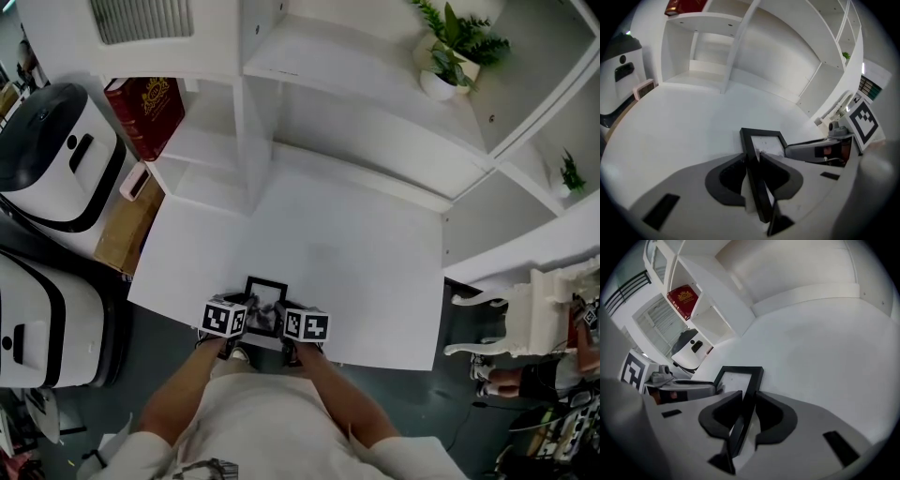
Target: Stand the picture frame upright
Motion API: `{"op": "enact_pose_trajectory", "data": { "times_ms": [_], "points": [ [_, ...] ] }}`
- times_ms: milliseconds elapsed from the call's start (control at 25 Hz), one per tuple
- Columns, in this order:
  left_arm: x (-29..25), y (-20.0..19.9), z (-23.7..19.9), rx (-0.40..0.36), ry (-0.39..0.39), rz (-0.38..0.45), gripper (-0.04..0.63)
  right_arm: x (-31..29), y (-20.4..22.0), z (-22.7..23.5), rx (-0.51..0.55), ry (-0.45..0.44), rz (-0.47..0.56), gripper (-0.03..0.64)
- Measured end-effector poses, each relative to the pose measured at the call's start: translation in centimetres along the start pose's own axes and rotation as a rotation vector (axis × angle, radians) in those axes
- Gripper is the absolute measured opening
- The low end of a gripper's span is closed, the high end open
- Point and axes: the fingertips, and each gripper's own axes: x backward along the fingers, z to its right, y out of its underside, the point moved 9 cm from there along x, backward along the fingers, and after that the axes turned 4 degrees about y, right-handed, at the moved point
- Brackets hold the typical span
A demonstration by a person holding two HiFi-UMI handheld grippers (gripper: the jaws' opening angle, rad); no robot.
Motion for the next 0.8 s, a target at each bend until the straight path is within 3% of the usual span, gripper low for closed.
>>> {"op": "enact_pose_trajectory", "data": {
  "times_ms": [120, 280, 800],
  "points": [
    [0.6, -0.6, 0.7, -0.007, -0.013, 0.049, 0.092, 0.5, 0.0, 0.3, -0.027, -0.038, 0.038, 0.097],
    [2.0, -2.3, 2.3, -0.078, -0.054, 0.124, 0.087, 2.5, -1.3, 0.3, -0.029, -0.091, 0.132, 0.092],
    [10.9, -12.9, 9.3, -0.284, -0.159, 0.524, 0.087, 12.3, -11.6, -3.3, 0.222, -0.21, 0.512, 0.109]
  ]
}}
